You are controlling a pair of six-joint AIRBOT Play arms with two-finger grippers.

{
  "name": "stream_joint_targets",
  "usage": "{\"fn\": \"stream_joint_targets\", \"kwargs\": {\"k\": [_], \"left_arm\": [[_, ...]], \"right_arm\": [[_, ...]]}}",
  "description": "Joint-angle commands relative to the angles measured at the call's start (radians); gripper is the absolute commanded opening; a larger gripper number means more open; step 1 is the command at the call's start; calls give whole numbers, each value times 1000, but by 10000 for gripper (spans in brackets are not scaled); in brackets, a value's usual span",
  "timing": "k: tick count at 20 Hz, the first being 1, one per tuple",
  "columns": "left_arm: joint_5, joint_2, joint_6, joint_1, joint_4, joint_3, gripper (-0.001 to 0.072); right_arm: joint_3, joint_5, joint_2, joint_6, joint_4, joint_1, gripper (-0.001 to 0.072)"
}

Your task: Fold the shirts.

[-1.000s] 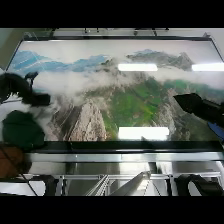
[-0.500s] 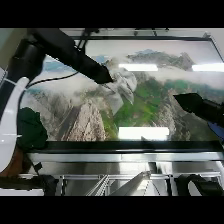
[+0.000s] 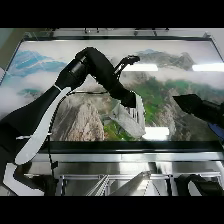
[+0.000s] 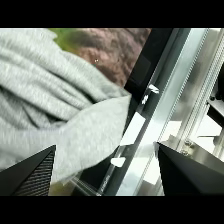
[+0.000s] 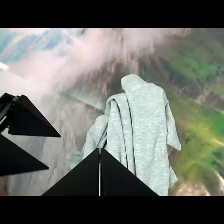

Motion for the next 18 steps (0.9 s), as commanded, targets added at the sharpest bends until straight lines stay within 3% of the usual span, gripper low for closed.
{"fn": "stream_joint_targets", "kwargs": {"k": [1, 3, 5, 7, 11, 14, 18], "left_arm": [[145, 23, -82, 77, -1, 1, 704], [159, 92, -110, 161, -2, -71, 704], [129, 192, -108, 245, -1, -233, 704], [45, 296, -93, 320, -2, -452, 704], [-257, 413, -65, 392, -56, -837, 703], [-344, 355, 2, 375, -166, -902, 703], [-348, 198, 3, 298, -188, -806, 703]], "right_arm": [[0, 33, -16, 23, 24, 1, 58], [0, 65, -70, 19, 24, 1, 292], [0, 105, -163, 18, 24, 1, 442], [2, 147, -275, -34, 24, 1, 463], [2, 177, -501, -84, 37, 1, 463], [2, 167, -652, -185, 122, 1, 461], [2, 161, -784, -299, 285, 6, 459]]}}
